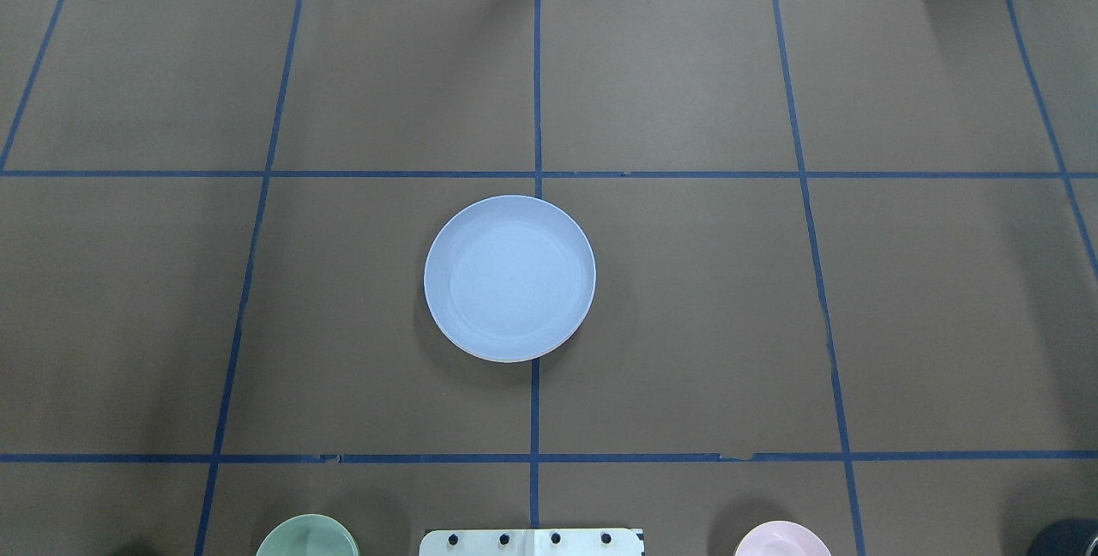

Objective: Stack three plates with pink and blue

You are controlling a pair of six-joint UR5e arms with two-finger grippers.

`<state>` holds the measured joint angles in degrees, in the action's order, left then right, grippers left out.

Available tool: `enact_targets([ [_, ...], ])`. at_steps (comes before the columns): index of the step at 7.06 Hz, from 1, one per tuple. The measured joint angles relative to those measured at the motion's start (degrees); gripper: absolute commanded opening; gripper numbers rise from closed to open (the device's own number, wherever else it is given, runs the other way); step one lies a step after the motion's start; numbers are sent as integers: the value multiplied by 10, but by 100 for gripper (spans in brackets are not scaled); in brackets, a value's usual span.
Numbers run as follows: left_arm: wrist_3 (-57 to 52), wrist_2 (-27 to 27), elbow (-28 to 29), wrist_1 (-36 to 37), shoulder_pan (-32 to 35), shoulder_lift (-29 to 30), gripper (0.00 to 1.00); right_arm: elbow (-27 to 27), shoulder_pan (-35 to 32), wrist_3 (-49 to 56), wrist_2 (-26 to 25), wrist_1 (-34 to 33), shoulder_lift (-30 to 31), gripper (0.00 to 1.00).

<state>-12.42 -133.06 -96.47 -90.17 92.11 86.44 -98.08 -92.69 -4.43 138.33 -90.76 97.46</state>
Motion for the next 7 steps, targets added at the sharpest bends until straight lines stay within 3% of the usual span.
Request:
enact_targets([
  [3,0,0,0,0,0,0,100,-45,-1,0,-28,-34,11,100],
  [7,0,-1,0,0,0,0,100,-46,-1,0,-33,-35,13,100],
])
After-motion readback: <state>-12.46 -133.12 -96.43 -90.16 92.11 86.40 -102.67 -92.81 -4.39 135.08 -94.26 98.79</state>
